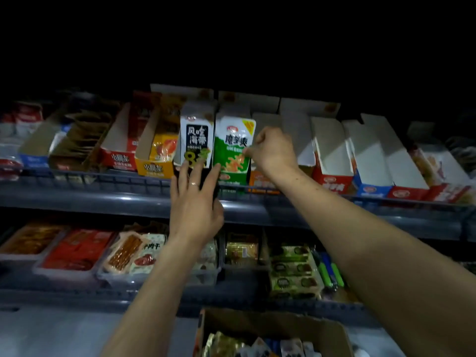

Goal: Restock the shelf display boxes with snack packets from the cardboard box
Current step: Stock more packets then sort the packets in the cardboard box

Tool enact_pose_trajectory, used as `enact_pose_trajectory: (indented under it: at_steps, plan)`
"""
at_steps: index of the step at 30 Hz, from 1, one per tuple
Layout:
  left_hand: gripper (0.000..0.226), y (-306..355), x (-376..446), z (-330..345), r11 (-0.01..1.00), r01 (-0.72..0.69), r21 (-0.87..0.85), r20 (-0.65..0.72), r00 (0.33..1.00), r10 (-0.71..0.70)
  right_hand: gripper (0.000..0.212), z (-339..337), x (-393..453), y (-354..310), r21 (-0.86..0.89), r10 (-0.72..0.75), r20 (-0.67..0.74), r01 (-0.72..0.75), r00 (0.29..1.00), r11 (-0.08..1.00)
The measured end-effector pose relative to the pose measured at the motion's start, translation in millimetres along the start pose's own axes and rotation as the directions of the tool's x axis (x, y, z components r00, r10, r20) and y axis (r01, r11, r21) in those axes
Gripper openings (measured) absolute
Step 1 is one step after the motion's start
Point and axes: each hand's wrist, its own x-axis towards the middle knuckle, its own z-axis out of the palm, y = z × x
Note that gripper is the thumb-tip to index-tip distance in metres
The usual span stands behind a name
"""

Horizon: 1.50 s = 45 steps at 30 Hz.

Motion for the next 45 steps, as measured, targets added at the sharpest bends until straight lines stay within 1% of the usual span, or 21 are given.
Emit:
enact_pose_trajectory:
  at_steps: [4,7,8,10,11,12,14,16,17,21,23,27,30,32,33,35,36,38,41,43,45]
  plan:
    - [0.056,5,-13,-5,0.992,-0.123,-0.02,-0.058,0.991,0.122,0.014,-10,-36,19,0.235,-0.036,-0.018,0.039,0.999,0.971]
    - [0.029,16,-35,-5,0.958,-0.236,-0.165,-0.093,0.97,0.223,0.008,-14,-84,47,0.316,-0.091,0.08,0.061,0.993,0.947]
    - [0.023,20,-44,-4,0.941,-0.231,-0.247,-0.051,0.973,0.226,0.007,-16,-102,58,0.314,-0.095,0.155,0.043,0.983,0.949]
    - [0.02,29,-62,1,0.918,-0.128,-0.375,0.151,0.969,0.196,0.006,-17,-138,86,0.256,-0.079,0.326,-0.007,0.942,0.967]
    - [0.022,34,-72,6,0.922,-0.07,-0.38,0.296,0.936,0.192,0.006,-16,-157,101,0.219,-0.056,0.397,-0.036,0.916,0.975]
    - [0.023,37,-82,13,0.937,-0.037,-0.347,0.443,0.874,0.199,0.008,-14,-176,117,0.186,-0.023,0.447,-0.068,0.894,0.98]
    - [0.025,46,-106,28,0.965,-0.047,-0.259,0.68,0.701,0.217,0.009,-7,-215,152,0.128,0.069,0.526,-0.159,0.848,0.979]
    - [0.022,54,-134,44,0.975,-0.072,-0.209,0.811,0.544,0.214,0.007,0,-254,187,0.063,0.175,0.594,-0.263,0.785,0.963]
    - [0.02,57,-150,51,0.978,-0.059,-0.198,0.844,0.498,0.201,0.006,3,-274,206,0.031,0.232,0.624,-0.32,0.746,0.947]
    - [0.012,57,-218,80,0.983,0.064,-0.169,0.901,0.415,0.128,0.013,16,-346,276,-0.087,0.447,0.676,-0.538,0.587,0.838]
    - [0.012,56,-250,91,0.979,0.124,-0.159,0.914,0.392,0.099,0.014,28,-370,295,-0.183,0.527,0.663,-0.568,0.532,0.803]
    - [0.018,60,-305,111,0.966,0.237,-0.103,0.956,0.292,0.031,0.02,55,-392,309,-0.244,0.527,0.719,-0.546,0.453,0.802]
    - [0.018,65,-333,129,0.941,0.336,-0.038,0.961,0.269,-0.057,0.022,76,-402,320,-0.315,0.581,0.7,-0.551,0.415,0.773]
    - [0.017,73,-343,137,0.912,0.41,-0.007,0.956,0.269,-0.114,0.038,89,-408,328,-0.346,0.653,0.655,-0.618,0.38,0.706]
    - [0.017,76,-348,142,0.893,0.449,0.0,0.953,0.27,-0.136,0.042,94,-410,331,-0.344,0.694,0.63,-0.677,0.347,0.651]
    - [0.015,79,-356,150,0.86,0.51,0.018,0.95,0.259,-0.173,0.033,104,-413,335,-0.374,0.74,0.627,-0.739,0.244,0.561]
    - [0.015,79,-358,153,0.858,0.513,0.031,0.955,0.24,-0.177,0.028,110,-416,339,-0.399,0.747,0.634,-0.743,0.201,0.538]
    - [0.013,77,-362,157,0.87,0.489,0.059,0.965,0.195,-0.175,0.029,119,-421,345,-0.428,0.754,0.642,-0.752,0.138,0.502]
    - [0.015,75,-363,161,0.883,0.463,0.075,0.965,0.189,-0.181,0.023,127,-421,346,-0.465,0.765,0.633,-0.729,0.122,0.502]
    - [0.016,74,-363,163,0.884,0.46,0.083,0.965,0.184,-0.187,0.036,129,-420,346,-0.48,0.798,0.583,-0.728,0.152,0.489]
    - [0.017,73,-362,168,0.885,0.455,0.095,0.964,0.18,-0.196,0.034,130,-421,346,-0.491,0.8,0.567,-0.701,0.194,0.518]
